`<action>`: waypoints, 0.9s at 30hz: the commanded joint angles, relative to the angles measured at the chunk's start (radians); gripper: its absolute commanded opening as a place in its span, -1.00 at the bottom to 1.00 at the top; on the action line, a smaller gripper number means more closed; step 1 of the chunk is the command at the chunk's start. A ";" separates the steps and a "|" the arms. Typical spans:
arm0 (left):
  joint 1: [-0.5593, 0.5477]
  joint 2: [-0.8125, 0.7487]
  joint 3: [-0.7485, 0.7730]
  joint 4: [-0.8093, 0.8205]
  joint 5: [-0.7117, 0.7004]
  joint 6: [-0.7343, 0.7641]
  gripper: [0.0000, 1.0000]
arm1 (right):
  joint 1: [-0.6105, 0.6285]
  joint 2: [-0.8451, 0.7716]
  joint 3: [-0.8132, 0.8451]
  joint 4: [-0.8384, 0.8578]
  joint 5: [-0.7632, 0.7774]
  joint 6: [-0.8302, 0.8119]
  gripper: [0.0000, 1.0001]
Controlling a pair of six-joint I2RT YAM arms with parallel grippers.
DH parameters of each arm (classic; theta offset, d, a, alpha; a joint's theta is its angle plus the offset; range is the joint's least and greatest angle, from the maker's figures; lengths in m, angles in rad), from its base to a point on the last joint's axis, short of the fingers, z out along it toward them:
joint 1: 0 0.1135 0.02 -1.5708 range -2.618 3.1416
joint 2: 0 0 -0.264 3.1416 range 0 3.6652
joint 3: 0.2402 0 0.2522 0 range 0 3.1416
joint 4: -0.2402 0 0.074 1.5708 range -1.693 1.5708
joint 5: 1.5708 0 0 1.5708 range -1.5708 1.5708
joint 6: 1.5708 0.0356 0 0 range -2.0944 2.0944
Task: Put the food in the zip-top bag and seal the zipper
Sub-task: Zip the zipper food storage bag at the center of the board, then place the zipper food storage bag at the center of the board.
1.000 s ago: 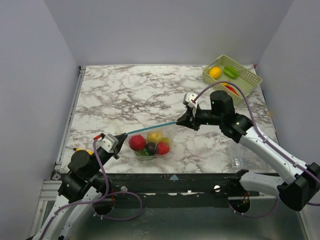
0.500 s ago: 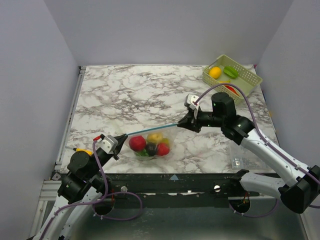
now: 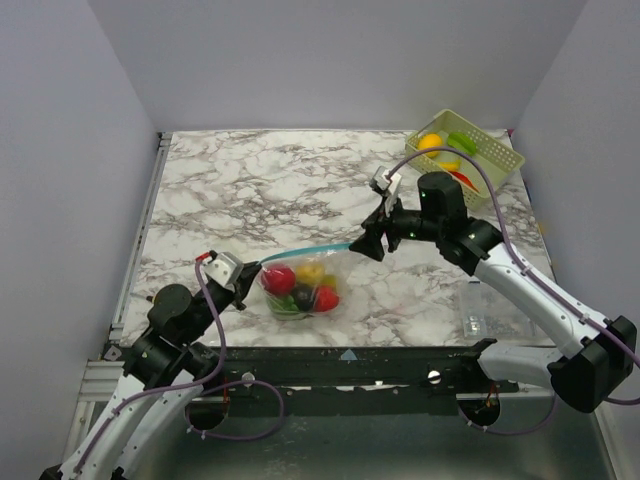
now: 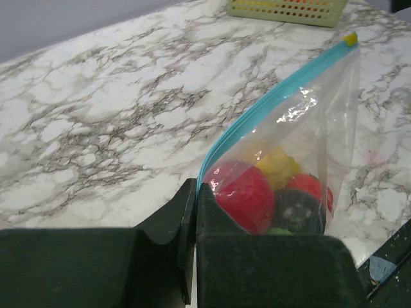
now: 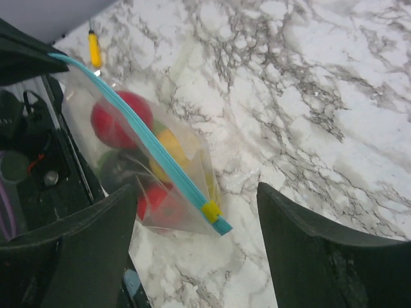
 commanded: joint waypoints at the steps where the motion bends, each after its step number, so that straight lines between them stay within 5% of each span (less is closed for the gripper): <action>1: 0.010 0.186 0.107 0.038 -0.179 -0.127 -1.00 | 0.000 -0.045 0.075 0.004 0.182 0.182 0.59; 5: 0.016 0.395 0.214 0.013 -0.302 -0.167 -1.00 | -0.002 -0.081 0.102 -0.042 0.454 0.252 0.99; 11: 0.097 0.659 0.322 0.034 -0.349 -0.214 -1.00 | -0.001 -0.122 0.096 -0.086 0.641 0.286 0.99; 22: 0.270 1.038 0.455 0.109 -0.335 -0.358 -1.00 | -0.001 -0.121 0.093 -0.157 0.653 0.351 0.99; 27: 0.308 1.123 0.505 0.098 -0.313 -0.404 -0.39 | -0.001 -0.129 0.078 -0.186 0.665 0.373 0.99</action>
